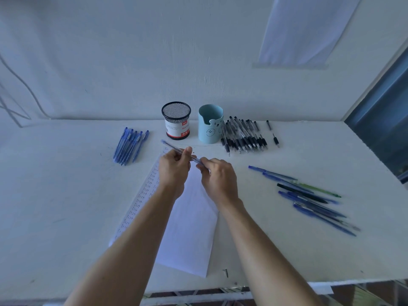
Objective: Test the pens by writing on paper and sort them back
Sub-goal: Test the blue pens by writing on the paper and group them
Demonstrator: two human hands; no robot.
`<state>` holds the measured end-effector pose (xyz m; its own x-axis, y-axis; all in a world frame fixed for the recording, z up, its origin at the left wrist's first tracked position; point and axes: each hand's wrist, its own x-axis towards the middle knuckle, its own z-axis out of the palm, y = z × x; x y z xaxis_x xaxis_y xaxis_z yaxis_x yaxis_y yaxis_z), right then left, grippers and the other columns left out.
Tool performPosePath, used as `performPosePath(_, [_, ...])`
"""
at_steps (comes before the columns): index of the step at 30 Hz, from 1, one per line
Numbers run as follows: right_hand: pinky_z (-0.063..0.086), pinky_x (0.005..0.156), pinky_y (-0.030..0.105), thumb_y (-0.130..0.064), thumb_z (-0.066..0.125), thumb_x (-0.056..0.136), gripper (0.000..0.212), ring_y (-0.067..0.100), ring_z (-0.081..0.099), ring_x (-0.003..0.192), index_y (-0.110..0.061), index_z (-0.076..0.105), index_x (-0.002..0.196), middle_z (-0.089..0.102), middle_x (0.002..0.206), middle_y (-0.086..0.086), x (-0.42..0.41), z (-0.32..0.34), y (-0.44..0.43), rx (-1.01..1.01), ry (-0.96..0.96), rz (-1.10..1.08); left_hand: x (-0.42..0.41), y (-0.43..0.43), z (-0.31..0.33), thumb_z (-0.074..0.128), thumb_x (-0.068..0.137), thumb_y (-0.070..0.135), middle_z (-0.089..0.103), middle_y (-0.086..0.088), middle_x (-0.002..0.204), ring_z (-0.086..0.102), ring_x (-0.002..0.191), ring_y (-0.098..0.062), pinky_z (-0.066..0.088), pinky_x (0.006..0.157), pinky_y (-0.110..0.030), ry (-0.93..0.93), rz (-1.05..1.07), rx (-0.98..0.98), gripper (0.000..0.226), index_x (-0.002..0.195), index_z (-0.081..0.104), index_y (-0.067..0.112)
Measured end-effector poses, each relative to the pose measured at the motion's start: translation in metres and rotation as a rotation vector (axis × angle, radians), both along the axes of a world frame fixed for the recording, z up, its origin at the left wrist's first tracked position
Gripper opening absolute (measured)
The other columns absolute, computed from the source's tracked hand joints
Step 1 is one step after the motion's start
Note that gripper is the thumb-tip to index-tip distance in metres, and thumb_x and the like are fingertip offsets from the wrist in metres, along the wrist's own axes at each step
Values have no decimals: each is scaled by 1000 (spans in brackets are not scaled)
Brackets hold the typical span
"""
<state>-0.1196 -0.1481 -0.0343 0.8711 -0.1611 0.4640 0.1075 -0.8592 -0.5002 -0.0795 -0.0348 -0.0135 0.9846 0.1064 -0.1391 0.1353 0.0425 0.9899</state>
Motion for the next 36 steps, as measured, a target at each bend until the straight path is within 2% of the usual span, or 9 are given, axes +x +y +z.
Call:
performPosePath(6, [43,62,35,-17,68,90,7,26,52,60,-14,72,94,61,64,0,-3,-2,2,-60,-6,-4,-1,-4,0,68,95,28,61,1,54,48,48,-13,41,56,-29,75,72,8,33,72,64,5])
performPosePath(14, [37,61,32,-16,67,89,8,25,49,60,-14,73,94,62,63,1,-5,1,4,-33,-11,-5,-1,-12,0,65,96,35,70,0,69,55,65,-19,51,71,-40,110,162,61,36,68,62,12])
performPosePath(19, [22,56,32,-19,61,97,18,21,38,59,-7,67,85,50,59,2,-5,11,-13,116,66,94,-2,2,-1,47,106,26,74,1,95,51,72,-10,40,65,-22,-109,-236,-176,21,109,65,15])
performPosePath(21, [23,52,32,-23,60,98,20,22,39,58,-8,69,87,46,58,-1,-7,12,-20,151,96,143,-2,4,0,47,106,18,74,-2,95,50,70,-9,41,65,-21,-146,-314,-182,18,110,64,13])
performPosePath(23, [25,49,28,-24,61,98,20,21,39,57,-9,70,89,44,56,-4,-8,13,-22,145,102,165,-1,3,3,51,104,12,72,-7,85,50,64,-11,42,63,-25,-170,-263,-166,15,99,65,8])
performPosePath(27, [25,54,31,-19,63,95,14,21,37,58,-8,69,87,45,56,-3,-6,13,-17,46,31,93,-5,-5,4,57,101,11,70,-12,79,55,58,-12,49,61,-26,-145,-130,-155,20,82,64,5])
performPosePath(30, [41,56,32,-10,67,89,4,24,44,58,-8,71,88,59,59,4,-7,8,-16,-20,-25,33,-2,-10,5,58,100,13,66,-11,72,55,52,-11,50,57,-25,-85,3,-190,23,80,62,3])
performPosePath(33, [46,57,32,-4,70,86,9,28,56,58,-6,74,93,66,63,7,-15,-2,-36,-13,-76,-61,17,11,12,60,100,15,61,-9,67,57,46,-7,51,52,-23,-1,225,-236,22,81,57,5])
performPosePath(36, [48,57,35,-7,68,90,9,31,58,61,-7,74,97,66,66,10,-16,-5,-48,9,-51,-106,29,28,13,61,99,18,61,-9,68,58,50,-10,52,54,-22,37,211,-218,23,81,58,4])
